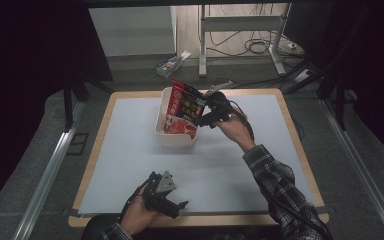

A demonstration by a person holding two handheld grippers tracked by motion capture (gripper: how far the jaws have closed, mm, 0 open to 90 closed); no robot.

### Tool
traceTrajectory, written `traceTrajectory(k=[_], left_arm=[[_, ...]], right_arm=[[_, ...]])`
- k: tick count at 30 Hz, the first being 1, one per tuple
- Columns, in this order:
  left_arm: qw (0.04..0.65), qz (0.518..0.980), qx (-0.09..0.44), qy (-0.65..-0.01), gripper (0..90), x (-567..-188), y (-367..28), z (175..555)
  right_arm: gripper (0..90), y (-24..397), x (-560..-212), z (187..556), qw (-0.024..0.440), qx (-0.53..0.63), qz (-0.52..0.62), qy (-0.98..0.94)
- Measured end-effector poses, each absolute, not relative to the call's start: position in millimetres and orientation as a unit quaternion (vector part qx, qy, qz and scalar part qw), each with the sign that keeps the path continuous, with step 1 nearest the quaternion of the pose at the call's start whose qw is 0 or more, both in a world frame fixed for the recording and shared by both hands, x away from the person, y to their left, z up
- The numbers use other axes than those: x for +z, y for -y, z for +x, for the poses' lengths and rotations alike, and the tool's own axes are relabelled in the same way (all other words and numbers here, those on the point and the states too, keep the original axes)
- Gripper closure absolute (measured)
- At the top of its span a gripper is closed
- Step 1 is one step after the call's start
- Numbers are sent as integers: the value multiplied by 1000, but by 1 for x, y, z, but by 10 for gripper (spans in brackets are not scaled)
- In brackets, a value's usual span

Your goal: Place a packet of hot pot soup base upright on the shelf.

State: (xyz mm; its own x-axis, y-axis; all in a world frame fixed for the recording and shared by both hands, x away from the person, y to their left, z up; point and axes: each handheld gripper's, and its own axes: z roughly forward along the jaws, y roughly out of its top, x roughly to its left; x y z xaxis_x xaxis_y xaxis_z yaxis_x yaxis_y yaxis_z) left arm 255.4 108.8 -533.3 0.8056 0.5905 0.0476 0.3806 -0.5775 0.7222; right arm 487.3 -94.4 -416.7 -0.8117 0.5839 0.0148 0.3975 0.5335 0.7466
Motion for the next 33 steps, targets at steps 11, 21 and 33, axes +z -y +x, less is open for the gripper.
traceTrajectory(k=[11, 21, 33], left_arm=[[372, 874, 138, -279, 4, -533, -109, 256], [386, 869, 129, -282, 2, -531, -111, 256], [384, 869, 131, -282, 2, -532, -111, 256]], right_arm=[[50, 110, -422, 478, 103, 396, 287, -866], [44, 117, -428, 464, 116, 393, 298, -862], [36, 126, -445, 448, 103, 390, 293, -867]])
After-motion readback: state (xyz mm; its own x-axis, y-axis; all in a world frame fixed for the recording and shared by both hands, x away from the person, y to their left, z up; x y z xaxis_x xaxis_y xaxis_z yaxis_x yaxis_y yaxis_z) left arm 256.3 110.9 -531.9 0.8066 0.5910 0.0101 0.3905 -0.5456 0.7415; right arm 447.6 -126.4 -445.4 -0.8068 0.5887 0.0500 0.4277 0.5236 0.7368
